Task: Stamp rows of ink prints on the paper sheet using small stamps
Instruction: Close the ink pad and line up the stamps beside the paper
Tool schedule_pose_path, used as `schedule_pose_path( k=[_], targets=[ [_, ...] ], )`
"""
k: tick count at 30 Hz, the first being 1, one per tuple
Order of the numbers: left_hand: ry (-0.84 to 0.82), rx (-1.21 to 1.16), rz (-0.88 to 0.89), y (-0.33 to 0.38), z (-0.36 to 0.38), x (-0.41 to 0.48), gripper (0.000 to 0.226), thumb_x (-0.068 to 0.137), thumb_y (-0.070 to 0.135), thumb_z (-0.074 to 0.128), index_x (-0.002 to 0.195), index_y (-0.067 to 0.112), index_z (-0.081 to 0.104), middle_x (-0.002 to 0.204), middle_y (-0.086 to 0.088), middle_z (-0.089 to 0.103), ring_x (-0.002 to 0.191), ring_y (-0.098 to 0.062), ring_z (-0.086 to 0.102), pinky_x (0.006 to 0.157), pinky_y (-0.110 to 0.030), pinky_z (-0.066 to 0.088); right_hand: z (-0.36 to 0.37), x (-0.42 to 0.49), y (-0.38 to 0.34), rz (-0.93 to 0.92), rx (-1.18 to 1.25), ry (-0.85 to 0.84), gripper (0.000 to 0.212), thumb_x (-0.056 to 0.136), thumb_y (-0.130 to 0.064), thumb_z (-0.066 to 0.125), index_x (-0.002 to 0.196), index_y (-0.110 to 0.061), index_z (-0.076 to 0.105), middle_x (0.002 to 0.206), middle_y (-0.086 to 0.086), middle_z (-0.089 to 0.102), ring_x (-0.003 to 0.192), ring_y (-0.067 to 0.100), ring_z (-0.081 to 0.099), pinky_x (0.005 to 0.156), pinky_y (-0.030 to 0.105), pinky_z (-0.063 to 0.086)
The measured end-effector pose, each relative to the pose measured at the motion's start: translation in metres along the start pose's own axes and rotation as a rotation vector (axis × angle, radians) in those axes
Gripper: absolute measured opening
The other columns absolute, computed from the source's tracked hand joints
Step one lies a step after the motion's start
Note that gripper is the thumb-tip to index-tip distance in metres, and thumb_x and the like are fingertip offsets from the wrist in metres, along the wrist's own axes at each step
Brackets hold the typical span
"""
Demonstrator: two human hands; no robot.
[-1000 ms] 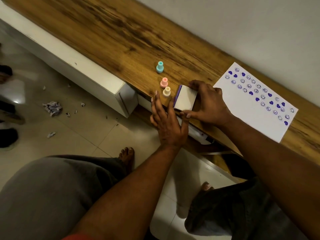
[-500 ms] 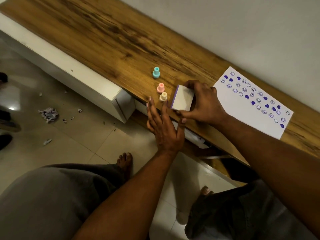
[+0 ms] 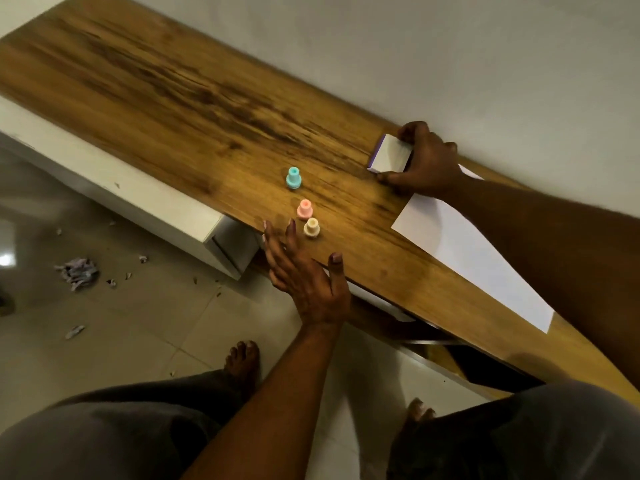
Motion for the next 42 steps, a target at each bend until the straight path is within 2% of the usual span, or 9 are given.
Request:
schedule_pose_path(
  k=[9, 19, 23, 27, 28, 31, 37, 40, 42],
  targets=[
    [0.002, -0.013, -0.006, -0.002, -0.002, 0.002, 0.091, 0.097, 0.081, 0.024, 0.165, 0.021, 0.025, 0.177, 0.001, 0.004, 0.162, -0.024, 0.009, 0.12, -0.055, 0.011, -0.001, 0.003, 0.025, 0.029, 0.074, -0.002, 0.104, 0.062, -0.071, 0.086, 0.141, -0.025, 0.037, 0.138, -0.002, 0.056, 0.124, 0.02, 0.055, 0.09, 0.036, 0.03],
    [0.112, -0.014, -0.001, -0.002, -0.009, 0.018, 0.087, 0.1, 0.077, 0.024, 0.163, 0.018, 0.03, 0.176, -0.004, 0.01, 0.16, -0.027, 0.018, 0.122, -0.047, 0.011, 0.002, 0.004, 0.026, 0.037, 0.133, -0.038, 0.106, 0.062, -0.063, 0.091, 0.143, -0.023, 0.034, 0.14, 0.0, 0.053, 0.126, 0.019, 0.053, 0.09, 0.035, 0.036],
    [0.125, -0.006, -0.011, -0.003, -0.009, 0.022, 0.088, 0.1, 0.077, 0.023, 0.163, 0.016, 0.031, 0.176, -0.006, 0.012, 0.159, -0.028, 0.02, 0.121, -0.044, 0.01, 0.0, 0.0, 0.026, 0.05, 0.159, -0.025, 0.107, 0.063, -0.062, 0.091, 0.144, -0.022, 0.033, 0.14, 0.0, 0.053, 0.127, 0.02, 0.053, 0.097, 0.043, 0.047],
    [0.138, -0.006, -0.009, 0.001, -0.01, 0.028, 0.088, 0.1, 0.077, 0.022, 0.162, 0.016, 0.033, 0.176, -0.006, 0.013, 0.159, -0.028, 0.02, 0.123, -0.045, 0.011, 0.0, -0.003, 0.025, 0.046, 0.198, -0.019, 0.106, 0.064, -0.058, 0.092, 0.144, -0.019, 0.034, 0.139, 0.003, 0.052, 0.122, 0.019, 0.053, 0.084, 0.025, 0.045],
    [0.138, -0.01, -0.01, 0.002, -0.009, 0.028, 0.088, 0.1, 0.078, 0.021, 0.162, 0.016, 0.033, 0.176, -0.006, 0.013, 0.16, -0.027, 0.019, 0.123, -0.044, 0.011, 0.0, -0.003, 0.025, 0.048, 0.199, -0.022, 0.106, 0.065, -0.057, 0.092, 0.144, -0.019, 0.034, 0.139, 0.004, 0.052, 0.122, 0.019, 0.053, 0.084, 0.025, 0.043],
    [0.134, -0.024, -0.013, 0.002, -0.009, 0.028, 0.088, 0.1, 0.078, 0.021, 0.162, 0.016, 0.033, 0.176, -0.006, 0.014, 0.16, -0.026, 0.019, 0.123, -0.043, 0.01, 0.0, -0.002, 0.026, 0.052, 0.179, -0.025, 0.11, 0.062, -0.061, 0.091, 0.146, -0.02, 0.034, 0.141, 0.003, 0.052, 0.126, 0.021, 0.052, 0.087, 0.031, 0.042],
    [0.108, -0.062, -0.023, 0.001, -0.011, 0.029, 0.088, 0.1, 0.077, 0.026, 0.162, 0.016, 0.031, 0.175, -0.007, 0.013, 0.159, -0.029, 0.021, 0.123, -0.055, 0.019, -0.008, -0.009, 0.019, 0.024, 0.081, -0.028, 0.124, 0.057, -0.078, 0.083, 0.155, -0.024, 0.029, 0.152, 0.0, 0.048, 0.137, 0.026, 0.045, 0.106, 0.05, 0.038],
    [0.071, -0.086, -0.013, -0.001, -0.009, 0.03, 0.089, 0.097, 0.073, 0.046, 0.162, 0.015, 0.029, 0.175, -0.008, 0.012, 0.159, -0.029, 0.019, 0.121, -0.062, 0.028, -0.025, -0.018, -0.011, -0.08, 0.064, 0.136, 0.106, 0.071, -0.076, 0.077, 0.153, -0.022, 0.039, 0.151, 0.0, 0.049, 0.137, 0.024, 0.045, 0.109, 0.049, 0.038],
    [0.045, -0.064, -0.008, -0.002, -0.008, 0.03, 0.091, 0.093, 0.064, 0.063, 0.162, 0.014, 0.031, 0.175, -0.009, 0.012, 0.158, -0.031, 0.02, 0.118, -0.064, 0.032, -0.028, -0.021, -0.057, -0.262, 0.116, 0.151, 0.081, 0.082, -0.07, 0.072, 0.144, -0.021, 0.051, 0.139, -0.002, 0.058, 0.123, 0.017, 0.056, 0.103, 0.045, 0.049]
  ],
)
Point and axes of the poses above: each hand's wrist, its own x-axis towards the middle knuckle, its own z-axis out of the palm, y = z × x, the point moved 8 cm from there along x, towards the middle knuckle
